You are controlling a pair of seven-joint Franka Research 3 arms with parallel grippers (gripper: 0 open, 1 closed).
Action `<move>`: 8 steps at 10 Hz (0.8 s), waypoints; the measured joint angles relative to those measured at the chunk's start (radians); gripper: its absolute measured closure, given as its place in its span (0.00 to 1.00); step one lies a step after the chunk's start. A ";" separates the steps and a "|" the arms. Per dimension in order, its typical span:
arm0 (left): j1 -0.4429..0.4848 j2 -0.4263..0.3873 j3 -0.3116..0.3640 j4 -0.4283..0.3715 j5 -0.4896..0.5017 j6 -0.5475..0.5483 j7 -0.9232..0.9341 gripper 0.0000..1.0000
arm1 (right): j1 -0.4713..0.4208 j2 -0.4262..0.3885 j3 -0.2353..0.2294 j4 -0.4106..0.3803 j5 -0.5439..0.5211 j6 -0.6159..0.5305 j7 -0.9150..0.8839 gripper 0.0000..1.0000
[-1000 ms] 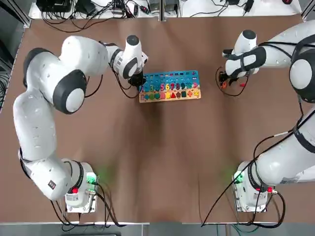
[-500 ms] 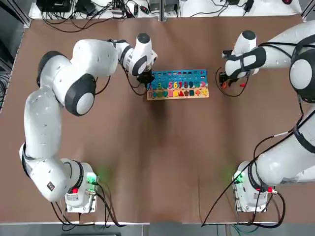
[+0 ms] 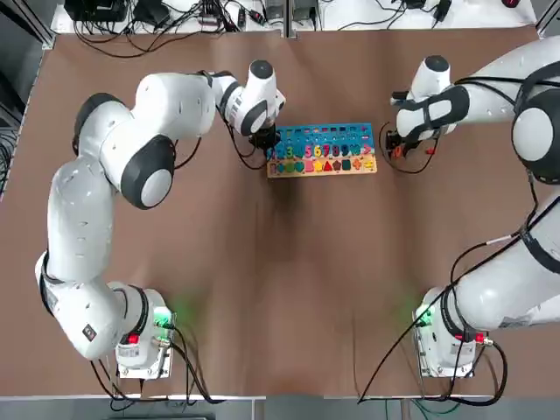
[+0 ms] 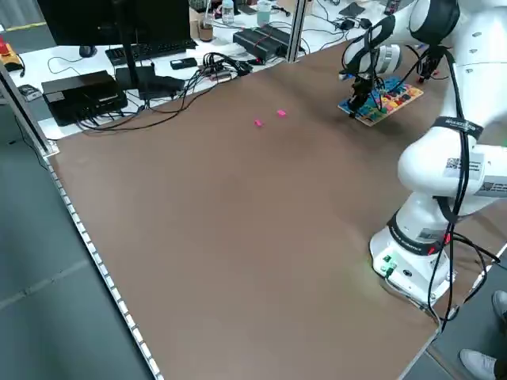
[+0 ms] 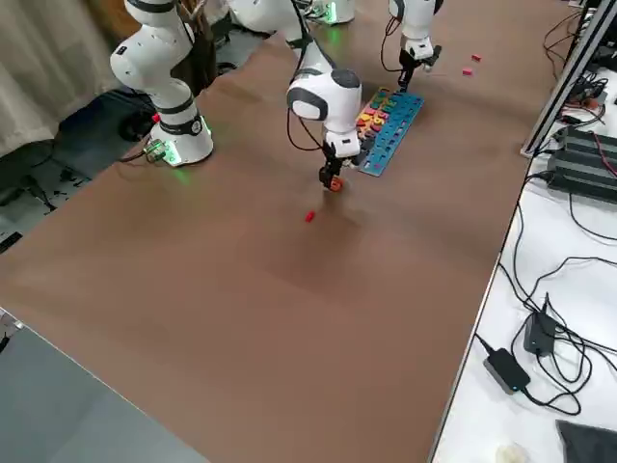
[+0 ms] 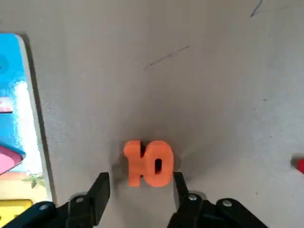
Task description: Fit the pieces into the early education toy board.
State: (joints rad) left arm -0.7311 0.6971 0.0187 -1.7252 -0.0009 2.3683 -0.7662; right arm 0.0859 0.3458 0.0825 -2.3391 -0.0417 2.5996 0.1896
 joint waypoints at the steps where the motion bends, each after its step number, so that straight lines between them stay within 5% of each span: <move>1: 0.017 -0.005 0.002 0.015 0.000 -0.041 0.010 0.95 | 0.000 0.000 -0.001 0.000 0.000 0.000 0.001 0.37; 3: 0.099 -0.057 0.004 0.026 0.000 -0.086 0.071 0.87 | 0.000 -0.001 -0.006 0.002 0.000 0.004 0.002 0.39; 4: 0.156 -0.090 0.005 0.027 0.000 -0.102 0.108 0.71 | 0.000 -0.003 -0.007 0.005 0.001 0.007 0.002 0.39; 8: 0.391 -0.128 0.005 0.068 0.000 -0.115 0.264 0.41 | -0.001 -0.004 -0.009 0.016 0.001 0.018 0.002 0.39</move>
State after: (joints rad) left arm -0.3402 0.5694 0.0242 -1.6575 -0.0009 2.2533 -0.5021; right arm 0.0850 0.3413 0.0730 -2.3231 -0.0409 2.6181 0.1915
